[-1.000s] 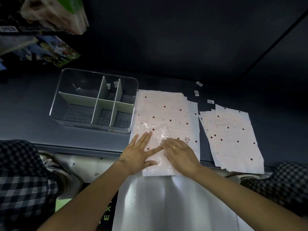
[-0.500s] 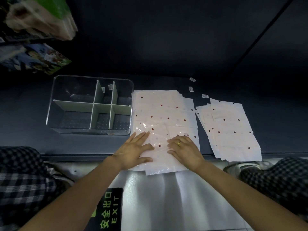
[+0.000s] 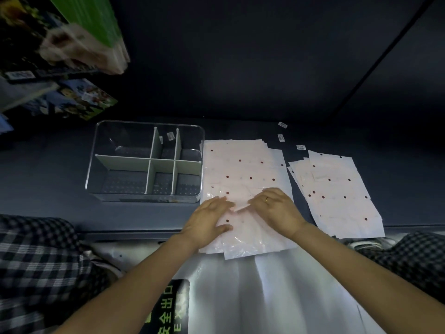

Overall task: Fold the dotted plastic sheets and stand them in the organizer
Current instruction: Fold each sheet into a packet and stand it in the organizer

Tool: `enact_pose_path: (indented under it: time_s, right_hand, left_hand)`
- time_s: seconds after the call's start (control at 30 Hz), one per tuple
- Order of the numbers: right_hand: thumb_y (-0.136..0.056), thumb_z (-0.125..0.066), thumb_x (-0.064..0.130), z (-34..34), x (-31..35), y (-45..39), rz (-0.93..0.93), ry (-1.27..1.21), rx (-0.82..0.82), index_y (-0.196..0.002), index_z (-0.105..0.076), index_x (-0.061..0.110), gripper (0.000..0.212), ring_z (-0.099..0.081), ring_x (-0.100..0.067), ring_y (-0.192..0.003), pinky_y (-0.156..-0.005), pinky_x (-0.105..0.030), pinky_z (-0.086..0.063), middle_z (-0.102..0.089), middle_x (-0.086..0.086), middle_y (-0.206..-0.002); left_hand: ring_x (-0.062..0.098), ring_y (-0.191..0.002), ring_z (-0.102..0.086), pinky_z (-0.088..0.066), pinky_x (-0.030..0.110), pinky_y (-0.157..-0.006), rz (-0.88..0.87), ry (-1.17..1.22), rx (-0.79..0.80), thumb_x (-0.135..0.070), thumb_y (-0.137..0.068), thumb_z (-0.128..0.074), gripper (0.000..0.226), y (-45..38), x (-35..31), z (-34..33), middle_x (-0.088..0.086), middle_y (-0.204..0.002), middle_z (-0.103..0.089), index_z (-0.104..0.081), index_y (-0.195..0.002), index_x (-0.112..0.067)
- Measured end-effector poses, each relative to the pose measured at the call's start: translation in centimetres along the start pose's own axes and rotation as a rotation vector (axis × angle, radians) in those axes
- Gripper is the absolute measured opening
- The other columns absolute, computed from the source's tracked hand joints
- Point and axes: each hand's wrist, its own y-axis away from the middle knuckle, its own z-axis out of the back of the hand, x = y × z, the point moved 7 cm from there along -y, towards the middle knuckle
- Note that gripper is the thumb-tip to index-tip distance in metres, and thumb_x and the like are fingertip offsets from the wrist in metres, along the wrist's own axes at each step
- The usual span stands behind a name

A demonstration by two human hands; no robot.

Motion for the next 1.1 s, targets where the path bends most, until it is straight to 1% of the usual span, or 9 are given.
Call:
enact_pose_path:
  time_s: [0.1,0.17,0.23,0.33,0.43,0.5,0.63,0.87,1.1]
  right_hand:
    - [-0.071,-0.075,-0.003,2.9,-0.5,-1.6,-0.151,-0.114,-0.061,-0.088,-0.073,0.006,0.019,-0.068,-0.025,-0.071,-0.076,-0.032,-0.052,-0.072,-0.004,-0.078]
    - [-0.087,-0.063,0.006,4.3,-1.1,-2.7,-0.319,-0.247,-0.062,-0.098,-0.071,0.008,0.014,-0.068,-0.025,-0.080,-0.075,-0.025,-0.048,-0.073,-0.003,-0.088]
    - [-0.094,-0.056,0.013,4.9,-1.1,-4.0,-0.434,-0.364,-0.006,-0.104,-0.069,0.012,0.017,-0.066,-0.020,-0.083,-0.076,-0.027,-0.048,-0.072,0.002,-0.092]
    - [-0.092,-0.060,0.021,5.6,0.6,-7.3,-0.457,-0.488,0.068,-0.101,-0.069,0.012,0.015,-0.068,-0.017,-0.082,-0.079,-0.034,-0.052,-0.073,0.002,-0.088]
    - [-0.089,-0.063,0.024,5.3,2.5,-10.7,-0.459,-0.524,0.142,-0.090,-0.068,0.012,0.013,-0.068,-0.012,-0.078,-0.076,-0.033,-0.054,-0.072,0.003,-0.081]
    - [-0.088,-0.064,0.020,4.9,2.9,-12.9,-0.522,-0.587,0.126,-0.085,-0.066,0.010,0.010,-0.068,-0.009,-0.071,-0.072,-0.031,-0.057,-0.070,0.002,-0.076]
    - [-0.087,-0.065,0.013,3.6,4.2,-17.4,-0.648,-0.790,0.034,-0.074,-0.058,0.012,0.015,-0.069,-0.013,-0.065,-0.062,-0.026,-0.059,-0.069,-0.004,-0.070]
    - [-0.082,-0.060,0.017,-0.7,10.0,-26.1,-0.547,-0.595,0.119,-0.074,-0.058,0.014,0.009,-0.069,-0.022,-0.070,-0.069,-0.041,-0.057,-0.069,-0.005,-0.071]
    - [-0.082,-0.057,0.023,-6.5,14.2,-30.1,-0.571,-0.408,0.346,-0.083,-0.060,0.012,0.012,-0.067,-0.027,-0.081,-0.074,-0.036,-0.055,-0.071,-0.011,-0.084]
  left_hand:
    - [0.021,-0.111,-0.055,-0.046,0.033,-0.086,0.073,0.108,-0.212,-0.030,-0.092,-0.059,0.034,-0.2,-0.4,3.2,0.000,-0.119,-0.062,-0.053,-0.125,-0.024]
    - [0.030,-0.080,-0.058,-0.043,0.036,-0.064,0.102,0.155,-0.315,-0.026,-0.094,-0.055,0.016,-0.1,-0.4,5.3,0.006,-0.084,-0.065,-0.060,-0.102,-0.013]
    - [0.032,-0.065,-0.052,-0.037,0.037,-0.056,0.111,0.225,-0.378,-0.023,-0.096,-0.053,0.019,0.3,0.2,7.4,0.008,-0.065,-0.056,-0.058,-0.086,-0.007]
    - [0.030,-0.069,-0.057,-0.045,0.037,-0.061,0.122,0.304,-0.440,-0.024,-0.096,-0.053,0.017,1.4,1.9,10.4,0.004,-0.068,-0.060,-0.063,-0.091,-0.010]
    - [0.024,-0.076,-0.059,-0.041,0.032,-0.061,0.196,0.140,-0.631,-0.026,-0.095,-0.054,0.015,4.1,5.2,13.2,0.000,-0.081,-0.066,-0.064,-0.104,-0.018]
    - [0.029,-0.091,-0.060,-0.044,0.037,-0.075,0.307,0.037,-0.712,-0.026,-0.095,-0.053,0.024,6.5,8.4,14.0,0.008,-0.097,-0.068,-0.062,-0.115,-0.015]
    - [0.025,-0.110,-0.054,-0.026,0.034,-0.109,0.451,-0.165,-0.516,-0.038,-0.098,-0.044,0.034,8.8,13.3,12.1,0.005,-0.112,-0.066,-0.062,-0.117,-0.016]
    - [0.017,-0.097,-0.053,-0.030,0.032,-0.095,0.359,-0.122,-0.592,-0.048,-0.095,-0.045,0.032,10.1,12.6,10.5,-0.007,-0.098,-0.067,-0.069,-0.099,-0.028]
    - [0.010,-0.094,-0.053,-0.026,0.026,-0.096,0.354,-0.128,-0.627,-0.053,-0.094,-0.040,0.034,9.9,12.8,10.1,-0.015,-0.094,-0.065,-0.068,-0.096,-0.032]
